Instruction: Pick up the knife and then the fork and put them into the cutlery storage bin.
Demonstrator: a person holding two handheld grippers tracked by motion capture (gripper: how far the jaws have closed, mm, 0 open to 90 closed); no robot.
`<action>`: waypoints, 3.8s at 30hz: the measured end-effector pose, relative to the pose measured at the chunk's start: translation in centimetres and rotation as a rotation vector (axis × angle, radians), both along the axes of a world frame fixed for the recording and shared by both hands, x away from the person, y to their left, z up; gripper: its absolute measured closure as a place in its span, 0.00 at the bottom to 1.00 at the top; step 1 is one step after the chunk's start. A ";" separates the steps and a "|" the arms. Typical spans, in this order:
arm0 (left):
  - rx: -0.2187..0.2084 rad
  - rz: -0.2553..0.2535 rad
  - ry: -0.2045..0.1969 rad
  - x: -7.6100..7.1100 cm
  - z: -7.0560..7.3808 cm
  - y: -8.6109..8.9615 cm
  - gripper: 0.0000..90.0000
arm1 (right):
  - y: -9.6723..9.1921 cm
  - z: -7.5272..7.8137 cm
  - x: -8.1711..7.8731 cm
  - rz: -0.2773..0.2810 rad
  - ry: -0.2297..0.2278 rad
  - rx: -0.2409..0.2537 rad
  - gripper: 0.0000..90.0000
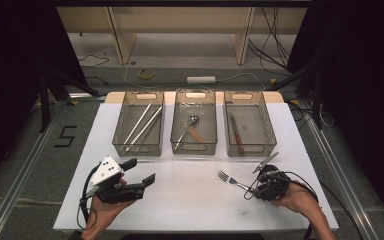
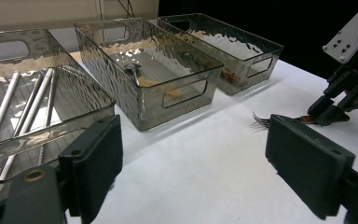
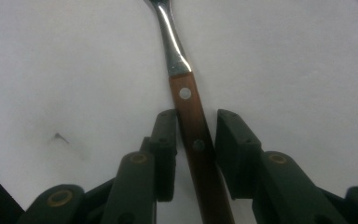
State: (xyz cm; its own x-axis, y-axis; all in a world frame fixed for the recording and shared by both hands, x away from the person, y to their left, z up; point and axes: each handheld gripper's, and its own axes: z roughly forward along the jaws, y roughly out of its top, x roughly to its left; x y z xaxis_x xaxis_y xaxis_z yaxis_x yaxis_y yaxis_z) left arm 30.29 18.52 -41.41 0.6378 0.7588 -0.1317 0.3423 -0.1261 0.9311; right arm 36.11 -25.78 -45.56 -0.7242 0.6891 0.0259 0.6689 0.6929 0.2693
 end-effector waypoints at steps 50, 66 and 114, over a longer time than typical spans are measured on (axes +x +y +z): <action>0.000 0.003 -0.003 0.0 0.0 0.0 0.21 | -0.2 1.7 -0.2 0.024 -0.065 0.054 0.86; 0.000 0.005 -0.004 0.0 0.0 0.0 0.21 | -0.4 2.6 0.0 0.001 -0.111 0.116 0.86; -0.007 0.018 -0.011 0.1 0.0 0.2 0.21 | -0.7 5.7 3.2 -0.091 -0.221 0.329 0.86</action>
State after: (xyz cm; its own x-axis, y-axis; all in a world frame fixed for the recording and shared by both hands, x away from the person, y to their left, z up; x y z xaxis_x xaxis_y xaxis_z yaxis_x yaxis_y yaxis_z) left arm 30.38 18.71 -41.44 0.6255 0.7692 -0.1304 0.3341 -0.1131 0.9357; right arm 39.35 -26.50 -39.83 -0.6737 0.7313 0.1064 0.6244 0.4863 0.6112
